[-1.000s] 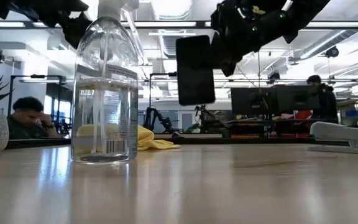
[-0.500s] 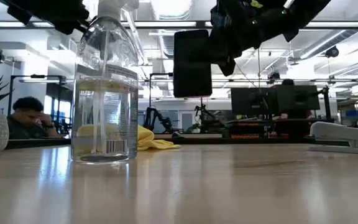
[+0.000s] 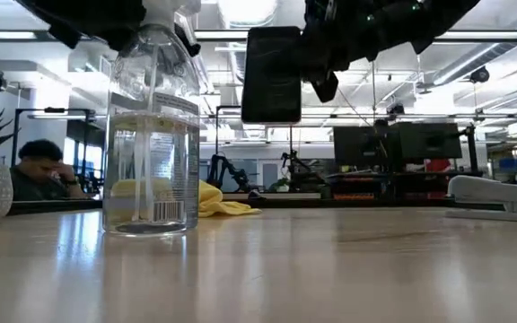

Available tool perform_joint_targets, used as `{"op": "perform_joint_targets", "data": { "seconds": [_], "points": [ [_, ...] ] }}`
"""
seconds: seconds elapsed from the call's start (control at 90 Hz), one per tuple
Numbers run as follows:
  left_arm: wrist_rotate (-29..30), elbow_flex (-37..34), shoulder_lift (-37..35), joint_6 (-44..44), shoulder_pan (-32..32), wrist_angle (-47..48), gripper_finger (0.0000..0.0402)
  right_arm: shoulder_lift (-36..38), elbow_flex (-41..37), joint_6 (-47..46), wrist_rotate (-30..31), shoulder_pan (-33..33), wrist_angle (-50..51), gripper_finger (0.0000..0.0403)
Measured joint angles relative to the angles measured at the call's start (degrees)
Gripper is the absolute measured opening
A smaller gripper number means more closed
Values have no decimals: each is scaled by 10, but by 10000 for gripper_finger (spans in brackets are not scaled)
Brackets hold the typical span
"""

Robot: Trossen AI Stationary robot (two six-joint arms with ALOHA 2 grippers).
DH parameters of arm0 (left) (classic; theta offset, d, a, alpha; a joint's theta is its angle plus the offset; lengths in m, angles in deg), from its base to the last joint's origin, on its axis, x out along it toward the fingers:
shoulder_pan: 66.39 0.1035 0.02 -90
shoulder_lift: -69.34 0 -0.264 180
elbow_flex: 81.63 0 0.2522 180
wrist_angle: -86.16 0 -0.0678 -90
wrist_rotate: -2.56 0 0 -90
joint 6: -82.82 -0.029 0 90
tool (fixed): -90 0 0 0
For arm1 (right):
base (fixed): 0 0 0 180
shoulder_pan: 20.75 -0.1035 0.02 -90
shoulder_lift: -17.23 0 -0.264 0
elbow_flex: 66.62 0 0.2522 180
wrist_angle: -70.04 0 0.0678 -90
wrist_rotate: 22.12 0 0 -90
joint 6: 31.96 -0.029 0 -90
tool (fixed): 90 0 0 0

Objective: Apply microfiber cloth
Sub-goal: Spray the front and back of the cellphone using the spray bottle

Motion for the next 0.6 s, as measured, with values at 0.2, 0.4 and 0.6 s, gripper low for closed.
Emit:
{"op": "perform_joint_targets", "data": {
  "seconds": [0.2,0.4,0.6],
  "points": [
    [-7,2,31,-23,0,-31,364,0,0,0,15,-1,0,3],
    [-7,14,40,-44,0,-33,364,0,0,9,44,-4,-27,3],
    [15,15,27,-53,0,-32,357,0,0,71,88,-15,-95,3]
  ]
}}
